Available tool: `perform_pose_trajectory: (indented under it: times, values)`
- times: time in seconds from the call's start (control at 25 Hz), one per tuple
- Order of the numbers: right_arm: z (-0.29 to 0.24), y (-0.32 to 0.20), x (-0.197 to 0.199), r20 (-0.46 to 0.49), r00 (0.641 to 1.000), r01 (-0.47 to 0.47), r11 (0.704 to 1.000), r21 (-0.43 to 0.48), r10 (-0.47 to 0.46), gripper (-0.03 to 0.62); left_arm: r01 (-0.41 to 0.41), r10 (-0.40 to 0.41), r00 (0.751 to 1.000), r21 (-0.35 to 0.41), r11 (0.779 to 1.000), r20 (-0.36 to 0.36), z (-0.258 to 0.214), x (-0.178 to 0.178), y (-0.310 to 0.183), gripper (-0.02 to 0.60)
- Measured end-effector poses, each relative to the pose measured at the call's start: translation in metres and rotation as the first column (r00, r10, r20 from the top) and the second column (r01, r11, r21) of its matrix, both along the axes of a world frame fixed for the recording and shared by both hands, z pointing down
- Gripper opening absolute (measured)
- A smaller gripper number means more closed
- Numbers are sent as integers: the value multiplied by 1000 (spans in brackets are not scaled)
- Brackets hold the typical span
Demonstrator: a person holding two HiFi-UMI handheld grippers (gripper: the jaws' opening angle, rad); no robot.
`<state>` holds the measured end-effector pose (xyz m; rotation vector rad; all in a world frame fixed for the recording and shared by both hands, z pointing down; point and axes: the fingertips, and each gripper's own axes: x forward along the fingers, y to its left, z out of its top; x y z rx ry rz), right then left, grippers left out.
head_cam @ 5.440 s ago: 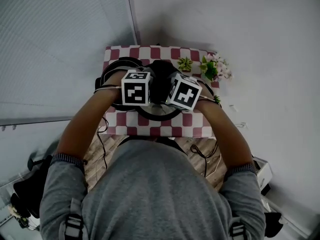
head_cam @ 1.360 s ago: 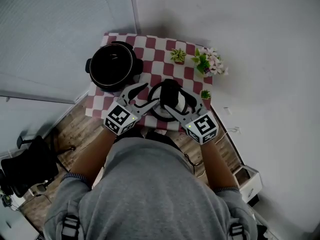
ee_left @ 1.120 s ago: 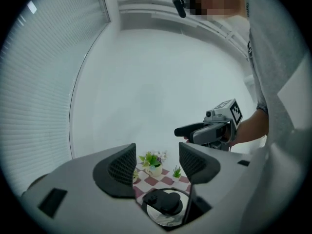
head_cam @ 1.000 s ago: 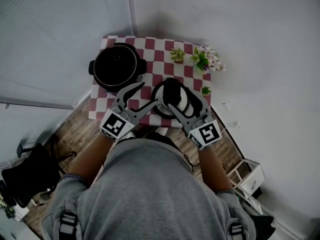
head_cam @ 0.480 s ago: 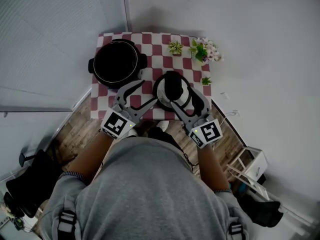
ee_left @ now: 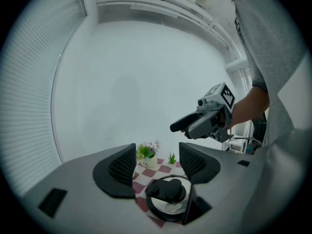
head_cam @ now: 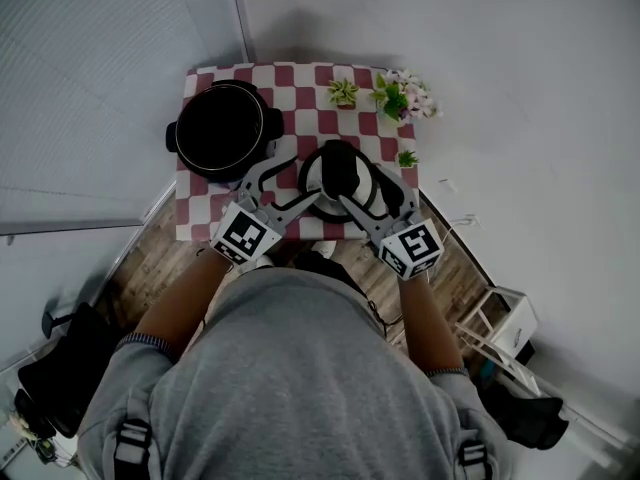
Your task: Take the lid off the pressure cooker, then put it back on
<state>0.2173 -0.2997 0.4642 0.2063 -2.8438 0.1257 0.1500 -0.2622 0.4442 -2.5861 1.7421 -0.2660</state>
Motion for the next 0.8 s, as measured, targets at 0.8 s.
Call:
perform_pose_trajectory:
  times: [0.8]
  values:
    - [171,-48,10,-495,784,372,922,-109,-375,356,-155,279,945,-520,840,168,183,51,-72,308]
